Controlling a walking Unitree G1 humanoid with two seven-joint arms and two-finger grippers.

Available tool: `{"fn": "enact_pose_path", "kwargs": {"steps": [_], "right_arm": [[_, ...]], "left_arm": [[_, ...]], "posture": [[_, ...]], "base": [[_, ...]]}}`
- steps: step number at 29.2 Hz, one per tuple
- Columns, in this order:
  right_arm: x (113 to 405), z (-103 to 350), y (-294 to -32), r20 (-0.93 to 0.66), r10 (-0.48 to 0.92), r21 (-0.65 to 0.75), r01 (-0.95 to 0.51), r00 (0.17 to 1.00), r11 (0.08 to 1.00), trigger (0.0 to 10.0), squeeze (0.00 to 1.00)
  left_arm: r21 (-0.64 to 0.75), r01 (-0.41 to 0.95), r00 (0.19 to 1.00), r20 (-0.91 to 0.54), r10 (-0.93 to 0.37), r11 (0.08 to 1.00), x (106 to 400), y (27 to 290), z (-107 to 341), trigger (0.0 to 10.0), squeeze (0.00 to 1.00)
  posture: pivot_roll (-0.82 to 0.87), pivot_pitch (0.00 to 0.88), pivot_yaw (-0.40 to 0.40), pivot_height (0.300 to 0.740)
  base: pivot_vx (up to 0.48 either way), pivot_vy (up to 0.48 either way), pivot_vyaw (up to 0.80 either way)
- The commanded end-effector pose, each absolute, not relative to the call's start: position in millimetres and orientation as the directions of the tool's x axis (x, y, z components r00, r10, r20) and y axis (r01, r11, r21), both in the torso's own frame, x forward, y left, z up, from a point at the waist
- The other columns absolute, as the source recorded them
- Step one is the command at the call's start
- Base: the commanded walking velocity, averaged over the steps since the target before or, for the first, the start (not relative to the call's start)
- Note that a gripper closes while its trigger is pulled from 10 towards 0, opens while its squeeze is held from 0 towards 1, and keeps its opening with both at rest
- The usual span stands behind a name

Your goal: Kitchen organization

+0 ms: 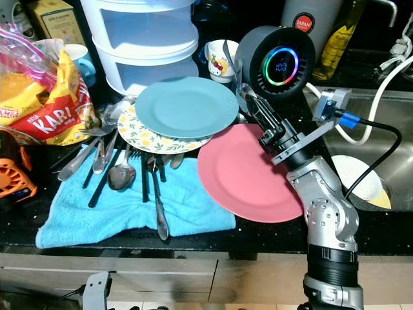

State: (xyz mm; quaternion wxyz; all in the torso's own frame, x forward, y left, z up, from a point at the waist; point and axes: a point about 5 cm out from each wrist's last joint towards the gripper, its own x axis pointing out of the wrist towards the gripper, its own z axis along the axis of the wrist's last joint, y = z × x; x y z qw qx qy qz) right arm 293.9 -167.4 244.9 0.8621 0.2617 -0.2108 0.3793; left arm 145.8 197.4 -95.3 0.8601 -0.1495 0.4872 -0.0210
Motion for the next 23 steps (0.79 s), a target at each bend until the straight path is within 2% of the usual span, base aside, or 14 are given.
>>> {"fn": "enact_pose_path", "kwargs": {"steps": [1,3,4,6,11,19,23], "right_arm": [[281,252,-167,0.625,0.57,0.26,-0.831,0.534,0.492,10.0,0.0],[261,258,-170,0.723,0.566,0.221,-0.909,0.397,0.354,10.0,0.0],[256,260,-173,0.754,0.55,0.206,-0.924,0.36,0.321,10.0,0.0],[254,259,-178,0.773,0.525,0.213,-0.925,0.356,0.314,10.0,0.0],[262,252,-173,0.72,0.558,0.237,-0.902,0.413,0.361,10.0,0.0],[262,250,-172,0.705,0.569,0.252,-0.9,0.423,0.356,10.0,0.0],[272,246,-169,0.671,0.555,0.293,-0.863,0.492,0.411,10.0,0.0]], "left_arm": [[-0.27,-0.112,0.475,-0.86,-0.187,0.956,131,196,-101,10.0,0.0],[-0.27,-0.112,0.475,-0.86,-0.187,0.956,131,195,-101,10.0,0.0],[-0.27,-0.11,0.475,-0.86,-0.188,0.956,131,195,-101,10.0,0.0],[-0.271,-0.11,0.474,-0.86,-0.189,0.956,131,196,-101,10.0,0.0],[-0.275,-0.123,0.479,-0.858,-0.185,0.954,130,197,-101,10.0,0.0],[-0.279,-0.127,0.486,-0.854,-0.185,0.952,131,198,-100,10.0,0.0],[-0.295,-0.116,0.491,-0.847,-0.204,0.948,131,200,-100,10.0,0.0]], "posture": [[0.06,0.087,-0.018,0.74],[0.06,0.088,-0.018,0.74],[0.06,0.089,-0.017,0.74],[0.06,0.091,-0.013,0.74],[0.06,0.091,-0.015,0.74],[0.06,0.091,-0.017,0.74],[0.06,0.091,-0.018,0.74]], "base": [[-0.304,0.0,0.0],[-0.304,0.0,0.0],[-0.3,0.0,0.0],[-0.3,0.0,0.0],[-0.18,0.0,0.0],[0.0,0.0,0.0],[0.0,-0.062,0.0]]}}
